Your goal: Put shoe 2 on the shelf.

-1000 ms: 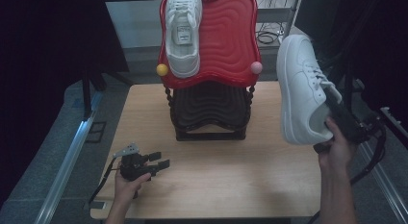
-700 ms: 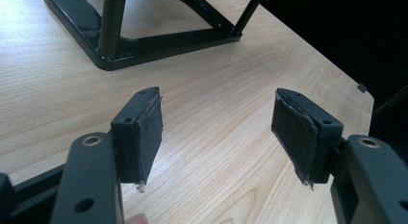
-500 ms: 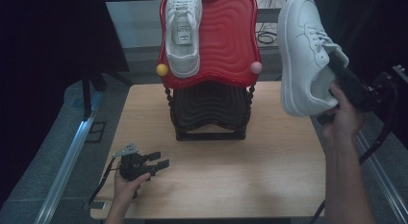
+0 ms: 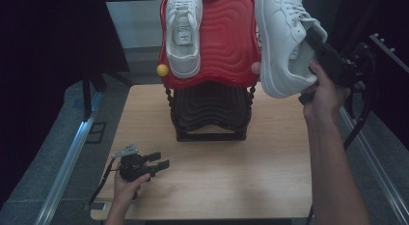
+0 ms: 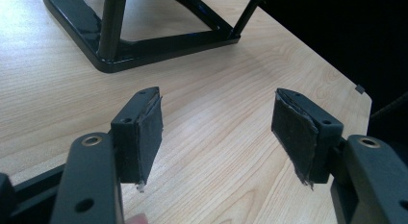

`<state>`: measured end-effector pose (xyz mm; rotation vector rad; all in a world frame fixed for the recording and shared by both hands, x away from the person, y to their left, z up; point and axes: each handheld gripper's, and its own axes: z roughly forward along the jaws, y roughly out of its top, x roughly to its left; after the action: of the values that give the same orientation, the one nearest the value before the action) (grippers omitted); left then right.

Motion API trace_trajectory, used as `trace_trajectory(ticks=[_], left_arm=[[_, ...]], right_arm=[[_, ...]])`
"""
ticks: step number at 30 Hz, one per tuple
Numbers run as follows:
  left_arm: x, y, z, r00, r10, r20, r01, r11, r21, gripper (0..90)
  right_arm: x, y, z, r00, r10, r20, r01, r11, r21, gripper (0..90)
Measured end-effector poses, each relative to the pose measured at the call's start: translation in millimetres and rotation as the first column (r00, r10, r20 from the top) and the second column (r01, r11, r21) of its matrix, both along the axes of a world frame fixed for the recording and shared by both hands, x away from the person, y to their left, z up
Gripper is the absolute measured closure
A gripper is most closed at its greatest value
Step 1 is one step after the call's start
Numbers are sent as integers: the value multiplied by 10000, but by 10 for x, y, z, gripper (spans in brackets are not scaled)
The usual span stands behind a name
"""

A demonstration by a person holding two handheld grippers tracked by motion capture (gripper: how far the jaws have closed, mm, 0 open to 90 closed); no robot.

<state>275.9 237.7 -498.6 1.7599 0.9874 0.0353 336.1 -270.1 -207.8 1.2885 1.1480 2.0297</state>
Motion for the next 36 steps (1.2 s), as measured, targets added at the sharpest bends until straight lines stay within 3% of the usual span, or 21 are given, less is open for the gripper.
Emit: trace_trajectory(ticks=[12, 19, 27, 31, 36], left_arm=[[11, -10, -12, 10000, -76, -31, 76, 9999, -90, 357], [11, 6, -13, 10000, -98, 7, 98, 9999, -73, 356], [10, 32, -7, 10000, -38, -7, 38, 9999, -142, 357], [10, 40, -1, 10000, -89, -23, 88, 9992, -386, 357], [-1, 45, 19, 10000, 31, 85, -28, 9994, -331, 355]], right_arm=[[384, 456, 183, 9995, 291, -106, -291, 9996, 46, 821], [646, 770, 222, 9994, 185, -307, -195, 9993, -311, 820], [849, 971, 79, 9973, -571, -451, 527, 9942, -938, 819], [875, 1007, 51, 9953, -924, -305, 875, 9870, -1349, 818], [904, 1034, 18, 9914, -1287, -232, 1225, 9760, -1798, 817]])
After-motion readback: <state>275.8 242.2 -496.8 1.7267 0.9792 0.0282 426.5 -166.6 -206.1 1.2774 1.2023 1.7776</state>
